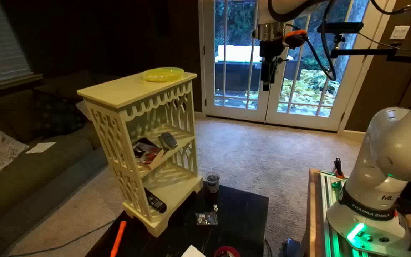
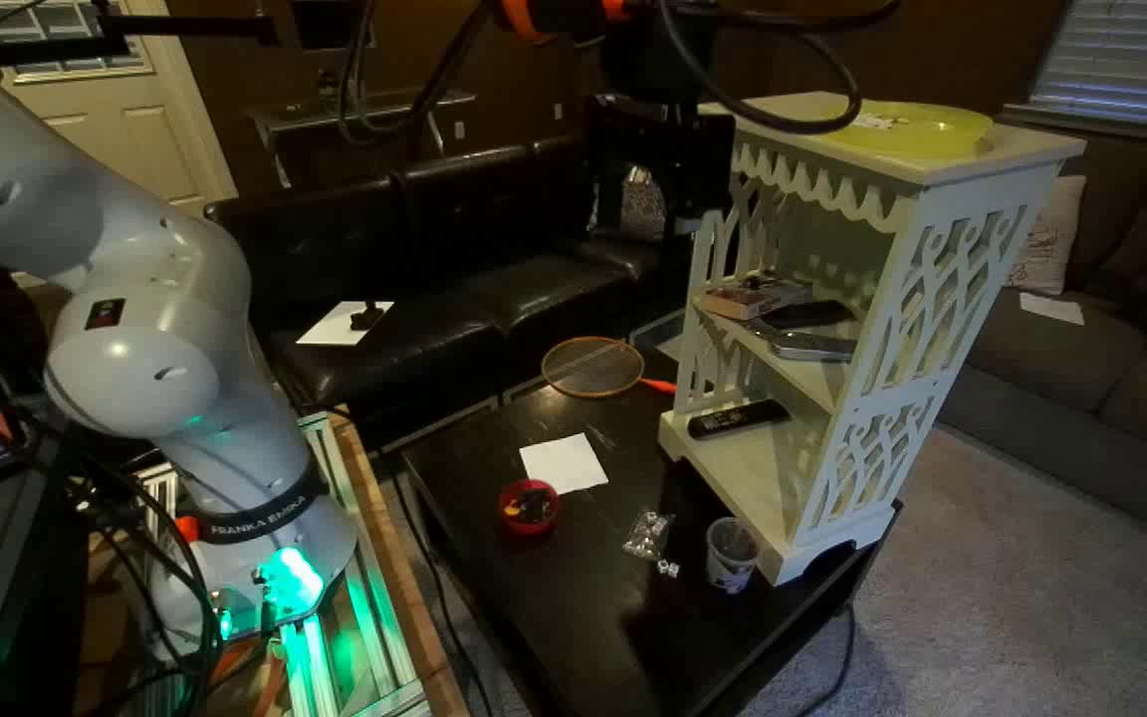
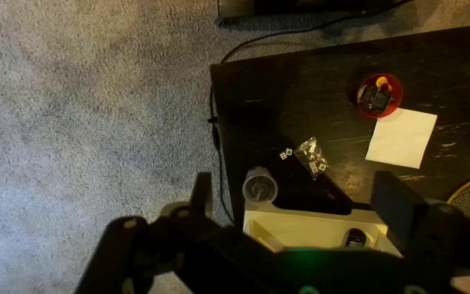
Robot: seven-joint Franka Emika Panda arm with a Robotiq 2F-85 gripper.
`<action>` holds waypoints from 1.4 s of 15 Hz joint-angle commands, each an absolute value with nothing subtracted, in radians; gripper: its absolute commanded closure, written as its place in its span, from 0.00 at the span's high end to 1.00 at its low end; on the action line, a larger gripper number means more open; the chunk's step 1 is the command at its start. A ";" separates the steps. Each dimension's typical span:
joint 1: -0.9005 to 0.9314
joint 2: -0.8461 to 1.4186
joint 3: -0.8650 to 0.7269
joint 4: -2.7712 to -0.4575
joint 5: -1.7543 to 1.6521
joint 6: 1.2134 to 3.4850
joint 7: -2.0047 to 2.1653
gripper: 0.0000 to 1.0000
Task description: Place the red bowl on the top shelf
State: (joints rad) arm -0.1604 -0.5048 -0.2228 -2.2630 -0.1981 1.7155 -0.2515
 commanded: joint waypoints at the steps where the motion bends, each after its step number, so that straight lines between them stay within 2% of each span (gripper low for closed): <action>1: -0.159 -0.504 -0.223 -2.260 -0.198 1.713 -0.251 1.00; 9: -0.137 -0.491 -0.215 -2.286 -0.161 1.722 -0.247 1.00; 17: -0.005 -0.498 -0.119 -2.544 0.064 1.637 -0.260 1.00; 21: -0.027 -0.464 -0.121 -2.503 0.035 1.677 -0.235 1.00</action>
